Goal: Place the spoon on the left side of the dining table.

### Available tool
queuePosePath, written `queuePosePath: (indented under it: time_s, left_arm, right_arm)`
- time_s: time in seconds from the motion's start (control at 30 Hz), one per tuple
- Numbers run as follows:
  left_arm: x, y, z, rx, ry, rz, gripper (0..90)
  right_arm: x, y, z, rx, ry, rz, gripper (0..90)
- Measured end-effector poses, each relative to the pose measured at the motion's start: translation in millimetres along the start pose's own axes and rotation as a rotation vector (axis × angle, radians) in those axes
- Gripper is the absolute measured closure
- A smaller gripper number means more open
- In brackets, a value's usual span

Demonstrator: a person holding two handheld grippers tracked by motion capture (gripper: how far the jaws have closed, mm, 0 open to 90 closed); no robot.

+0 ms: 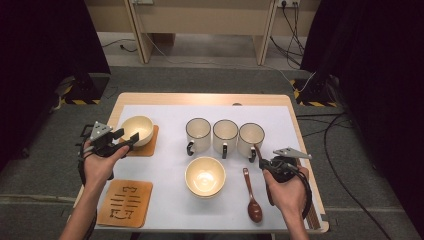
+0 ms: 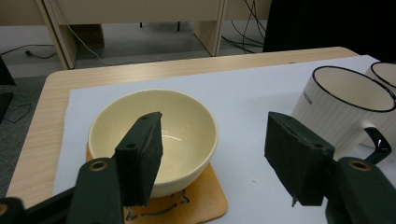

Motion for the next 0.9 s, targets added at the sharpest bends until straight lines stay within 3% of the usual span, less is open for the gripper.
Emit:
queuePosePath:
  time_s: [0.47,0.9]
  left_arm:
    - [-2.7,3.4,-0.7,0.005,0.007,0.003,36.1]
    - [-6.2,5.0,-1.4,0.007,0.016,-0.001,36.0]
  right_arm:
    - [-2.0,-6.6,-12.7,-0.035,0.1,-0.018,85.1]
    - [1.2,-13.7,-25.7,-0.046,0.155,-0.048,85.1]
Point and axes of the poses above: each handheld gripper's, and its own axes: x roughly forward along the jaws, z roughly out of its underside, y roughly to its right, the point moved 1 cm from there along x, roughly forward along the jaws, and after that the axes turned 2 degrees about x, right-handed, at the moved point
